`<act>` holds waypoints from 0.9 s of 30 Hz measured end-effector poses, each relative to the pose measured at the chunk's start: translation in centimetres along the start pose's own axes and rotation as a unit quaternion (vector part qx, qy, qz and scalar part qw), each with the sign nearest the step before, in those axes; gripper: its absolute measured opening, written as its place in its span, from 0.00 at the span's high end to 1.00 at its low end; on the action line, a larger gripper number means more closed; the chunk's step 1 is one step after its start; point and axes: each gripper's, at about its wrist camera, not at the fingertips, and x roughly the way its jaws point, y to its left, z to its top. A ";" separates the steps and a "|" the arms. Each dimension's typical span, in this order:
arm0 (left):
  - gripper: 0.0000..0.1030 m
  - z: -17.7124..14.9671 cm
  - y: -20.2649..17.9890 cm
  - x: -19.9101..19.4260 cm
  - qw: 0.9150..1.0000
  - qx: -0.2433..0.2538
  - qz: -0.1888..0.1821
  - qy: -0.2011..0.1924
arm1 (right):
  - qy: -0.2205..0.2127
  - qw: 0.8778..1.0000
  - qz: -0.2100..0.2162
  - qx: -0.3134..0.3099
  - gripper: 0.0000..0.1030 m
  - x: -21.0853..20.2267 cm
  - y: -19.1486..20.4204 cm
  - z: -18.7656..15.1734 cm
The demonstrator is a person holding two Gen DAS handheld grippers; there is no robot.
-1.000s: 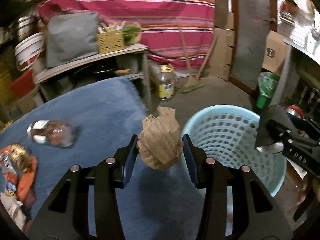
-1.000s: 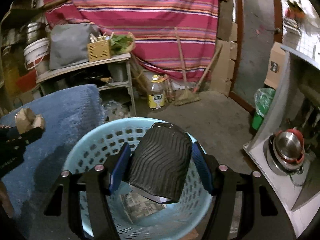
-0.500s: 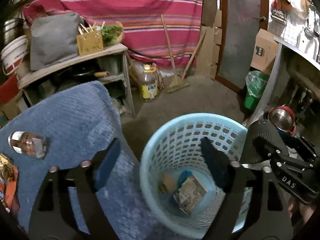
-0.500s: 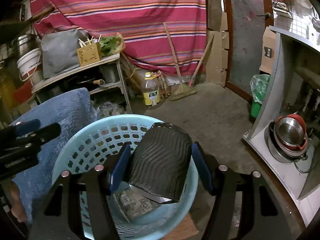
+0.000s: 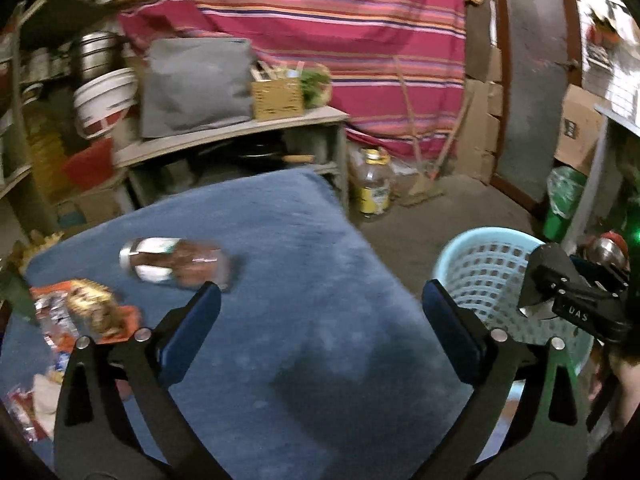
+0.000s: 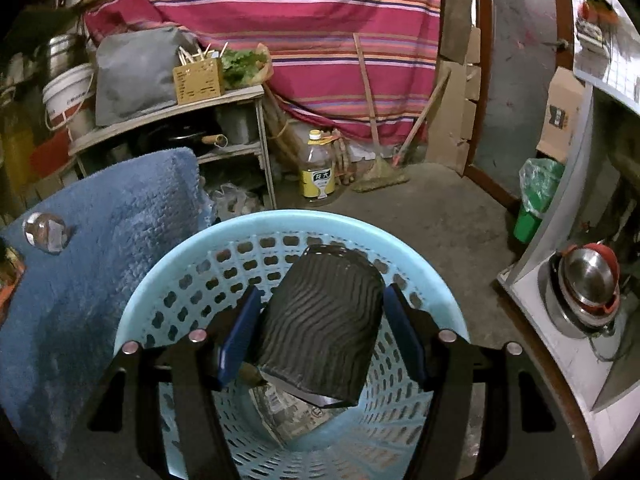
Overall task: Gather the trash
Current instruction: 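Open the right tool to drop the black item into the basket, then move both tools back over the table toward the remaining wrappers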
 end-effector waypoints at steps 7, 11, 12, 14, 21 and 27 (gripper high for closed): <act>0.05 -1.3 7.4 -2.5 0.998 -0.019 0.055 -0.007 | -0.009 1.000 -0.015 -0.009 0.16 -1.1 3.1 0.5; 0.05 -2.2 12.2 -4.0 0.996 -0.043 0.081 -0.014 | -0.034 0.999 -0.001 -0.026 0.15 -3.1 6.7 1.2; 0.05 -2.4 12.9 -4.3 0.995 -0.046 0.086 -0.014 | -0.037 0.999 0.003 -0.029 0.15 -3.4 7.4 1.4; 0.05 -2.7 14.8 -4.6 0.994 -0.055 0.095 -0.013 | -0.045 0.998 0.017 -0.036 0.15 -4.2 9.6 1.8; 0.05 -4.1 20.0 -5.6 0.988 -0.073 0.134 -0.016 | -0.053 0.995 0.052 -0.072 0.15 -5.5 16.7 1.9; 0.05 -5.8 23.7 -5.7 0.985 -0.094 0.146 -0.007 | -0.049 0.990 0.063 -0.115 0.15 -5.7 22.1 1.2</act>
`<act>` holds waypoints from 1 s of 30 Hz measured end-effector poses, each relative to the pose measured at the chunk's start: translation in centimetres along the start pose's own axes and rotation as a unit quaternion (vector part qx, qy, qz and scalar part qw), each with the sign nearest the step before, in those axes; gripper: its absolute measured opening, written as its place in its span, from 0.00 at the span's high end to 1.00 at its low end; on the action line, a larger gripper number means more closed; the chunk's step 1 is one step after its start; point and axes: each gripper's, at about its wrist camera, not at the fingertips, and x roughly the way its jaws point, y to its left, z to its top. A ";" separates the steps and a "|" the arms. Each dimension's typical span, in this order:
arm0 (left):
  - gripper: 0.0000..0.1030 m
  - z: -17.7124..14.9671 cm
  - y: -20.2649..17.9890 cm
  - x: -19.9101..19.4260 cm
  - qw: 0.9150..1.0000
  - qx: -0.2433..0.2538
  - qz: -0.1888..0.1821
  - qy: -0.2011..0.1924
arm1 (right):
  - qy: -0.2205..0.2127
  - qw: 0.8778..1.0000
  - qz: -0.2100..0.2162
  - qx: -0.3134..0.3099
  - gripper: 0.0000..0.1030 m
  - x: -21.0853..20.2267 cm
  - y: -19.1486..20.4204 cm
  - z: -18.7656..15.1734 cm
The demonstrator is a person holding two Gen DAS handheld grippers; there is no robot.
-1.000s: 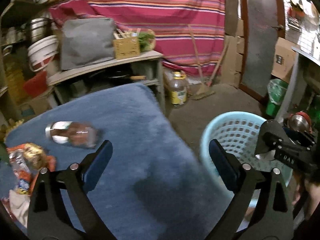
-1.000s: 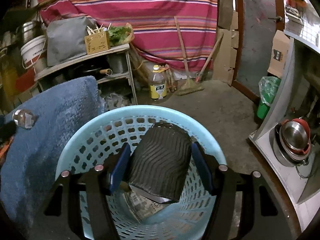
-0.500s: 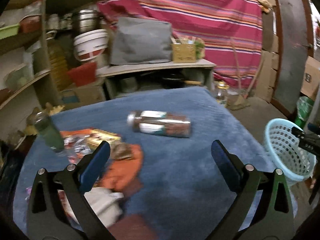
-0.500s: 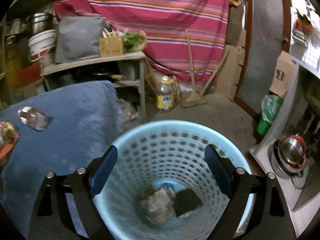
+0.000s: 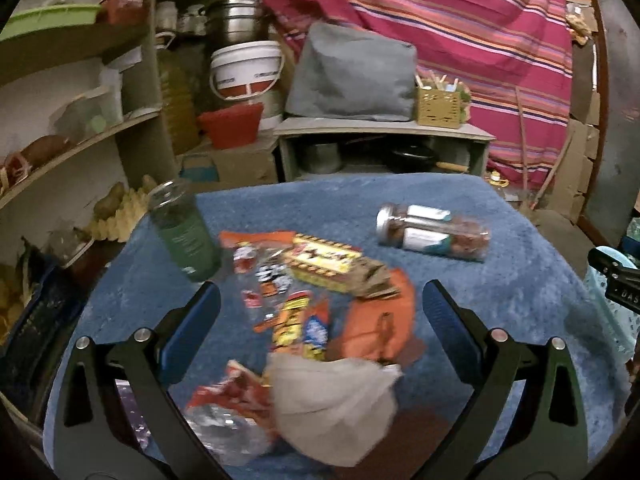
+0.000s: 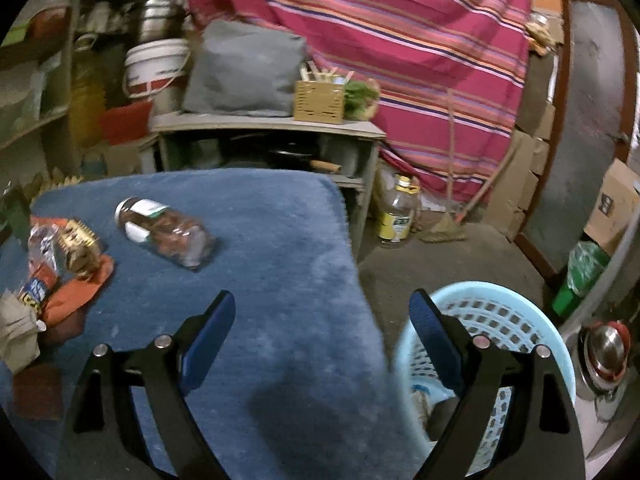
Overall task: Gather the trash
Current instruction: 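Move both tools back over the table toward the remaining wrappers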
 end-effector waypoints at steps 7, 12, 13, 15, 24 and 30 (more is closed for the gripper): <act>0.05 -0.4 4.0 1.1 0.999 -0.028 0.018 0.015 | 0.012 0.999 0.013 -0.028 0.15 0.6 3.7 0.0; 0.05 -1.1 6.0 1.5 0.998 -0.040 0.032 0.026 | 0.015 0.999 0.024 -0.031 0.15 0.6 5.3 -0.1; 0.05 -1.1 6.2 1.6 0.998 -0.041 0.033 0.027 | 0.016 0.999 0.026 -0.031 0.15 0.7 5.6 -0.1; 0.05 -1.3 7.0 1.8 0.998 -0.046 0.037 0.030 | 0.020 0.999 0.028 -0.033 0.15 1.0 6.1 -0.1; 0.05 -2.7 8.6 3.5 0.996 -0.060 0.036 0.063 | 0.027 0.998 0.046 -0.031 0.15 1.6 8.3 0.0; 0.05 -2.7 6.6 3.8 0.997 -0.043 0.013 0.066 | 0.029 0.998 0.052 -0.034 0.15 1.9 9.5 0.0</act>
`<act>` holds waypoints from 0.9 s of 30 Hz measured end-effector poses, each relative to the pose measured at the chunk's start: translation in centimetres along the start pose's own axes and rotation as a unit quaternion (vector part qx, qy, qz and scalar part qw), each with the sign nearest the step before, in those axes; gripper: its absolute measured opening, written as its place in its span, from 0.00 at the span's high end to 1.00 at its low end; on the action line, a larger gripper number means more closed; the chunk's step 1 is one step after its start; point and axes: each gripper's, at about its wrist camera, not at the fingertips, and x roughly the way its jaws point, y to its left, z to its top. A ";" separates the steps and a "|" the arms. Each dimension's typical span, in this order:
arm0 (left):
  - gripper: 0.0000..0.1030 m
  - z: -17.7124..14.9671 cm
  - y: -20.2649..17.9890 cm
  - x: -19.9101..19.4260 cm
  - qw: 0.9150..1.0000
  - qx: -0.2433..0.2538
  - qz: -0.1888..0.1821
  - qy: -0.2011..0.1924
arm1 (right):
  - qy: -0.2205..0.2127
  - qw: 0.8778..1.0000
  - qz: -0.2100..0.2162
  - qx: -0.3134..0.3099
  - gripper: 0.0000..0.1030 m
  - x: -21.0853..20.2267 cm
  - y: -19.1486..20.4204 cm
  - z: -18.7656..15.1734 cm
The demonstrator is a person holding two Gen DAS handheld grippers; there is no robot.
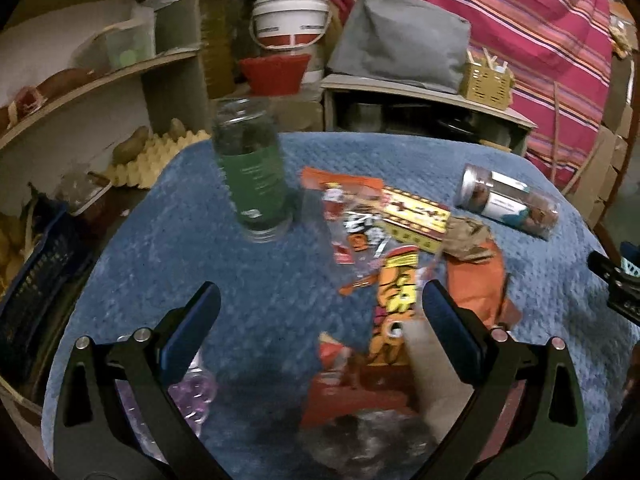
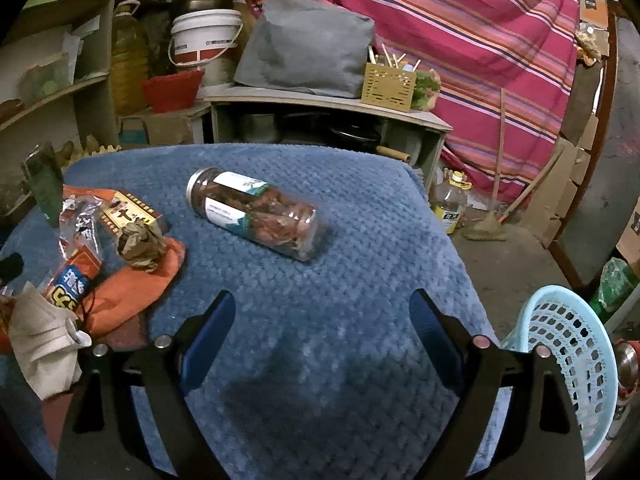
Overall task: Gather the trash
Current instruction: 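Move both tools back over the table toward the remaining wrappers, then grasp the orange cartoon-printed snack bag with the left tool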
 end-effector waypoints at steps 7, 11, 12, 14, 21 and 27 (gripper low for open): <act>0.10 0.9 -2.4 1.5 0.999 0.014 -0.038 0.020 | 0.005 1.000 0.001 -0.008 0.15 0.3 0.7 -0.1; 0.21 1.2 -4.4 3.5 0.996 0.040 -0.051 0.059 | 0.007 1.000 0.003 -0.001 0.15 0.4 0.5 -0.1; 0.25 1.3 -4.8 4.4 0.994 0.046 -0.055 0.076 | 0.008 1.000 0.005 0.003 0.15 0.5 0.5 -0.1; 0.29 1.4 -5.1 5.5 0.992 0.047 -0.063 0.096 | 0.010 1.000 0.009 0.007 0.15 0.7 0.6 -0.1; 0.58 0.8 -4.3 8.5 0.984 0.024 -0.086 0.155 | 0.015 1.000 0.010 -0.001 0.15 1.1 1.8 0.0; 0.59 1.0 -2.9 6.6 0.988 0.005 -0.090 0.126 | 0.017 1.000 0.015 -0.008 0.15 1.2 2.7 0.0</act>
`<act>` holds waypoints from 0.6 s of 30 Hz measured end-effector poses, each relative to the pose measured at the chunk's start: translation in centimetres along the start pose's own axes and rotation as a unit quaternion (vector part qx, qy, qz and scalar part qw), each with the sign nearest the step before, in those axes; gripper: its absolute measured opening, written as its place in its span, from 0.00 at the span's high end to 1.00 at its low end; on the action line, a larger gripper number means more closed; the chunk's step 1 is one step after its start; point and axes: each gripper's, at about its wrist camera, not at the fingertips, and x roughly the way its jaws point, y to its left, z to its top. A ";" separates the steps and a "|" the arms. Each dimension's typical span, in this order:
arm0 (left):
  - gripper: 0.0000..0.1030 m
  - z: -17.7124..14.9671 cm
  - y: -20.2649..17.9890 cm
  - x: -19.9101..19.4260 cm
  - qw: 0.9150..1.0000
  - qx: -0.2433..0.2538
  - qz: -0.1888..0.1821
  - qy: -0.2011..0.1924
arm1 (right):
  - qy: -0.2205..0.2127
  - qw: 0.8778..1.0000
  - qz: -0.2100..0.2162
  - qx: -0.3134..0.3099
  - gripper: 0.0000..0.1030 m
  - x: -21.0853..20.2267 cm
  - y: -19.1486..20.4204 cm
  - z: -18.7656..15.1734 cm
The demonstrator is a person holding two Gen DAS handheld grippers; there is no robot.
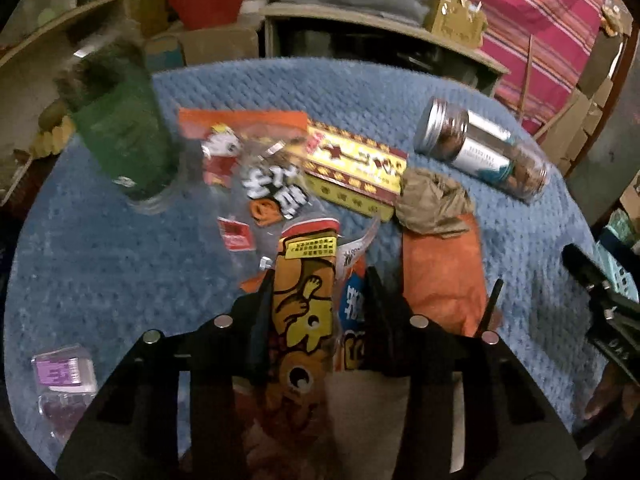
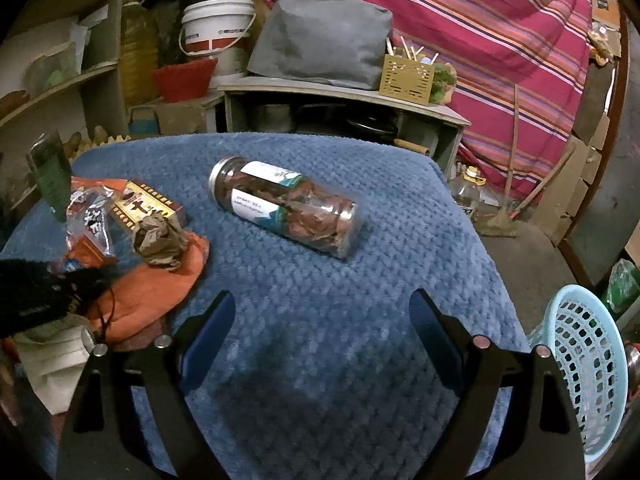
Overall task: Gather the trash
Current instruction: 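Grasp the orange cartoon-printed snack bag with the left tool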
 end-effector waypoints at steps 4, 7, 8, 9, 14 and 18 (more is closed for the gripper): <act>0.60 -0.1 1.4 -3.0 0.999 -0.021 -0.009 -0.041 | 0.002 1.000 0.004 -0.005 0.15 0.1 0.8 0.0; 0.61 -0.3 2.3 -5.9 0.995 -0.024 0.025 -0.092 | 0.002 1.000 0.018 0.003 0.15 0.1 1.2 0.3; 0.62 -0.3 2.7 -6.5 0.994 -0.024 0.031 -0.103 | 0.002 1.000 0.026 0.008 0.15 0.3 1.5 0.6; 0.62 -0.4 3.1 -7.4 0.992 -0.026 0.042 -0.119 | 0.002 0.999 0.031 0.010 0.15 0.4 1.7 0.8; 0.63 -0.5 4.6 -9.2 0.981 -0.030 0.091 -0.168 | 0.009 0.998 0.053 0.014 0.15 1.8 3.5 2.1; 0.63 -0.4 6.1 -8.1 0.982 -0.045 0.091 -0.158 | 0.026 0.998 0.054 0.001 0.16 3.4 5.3 2.3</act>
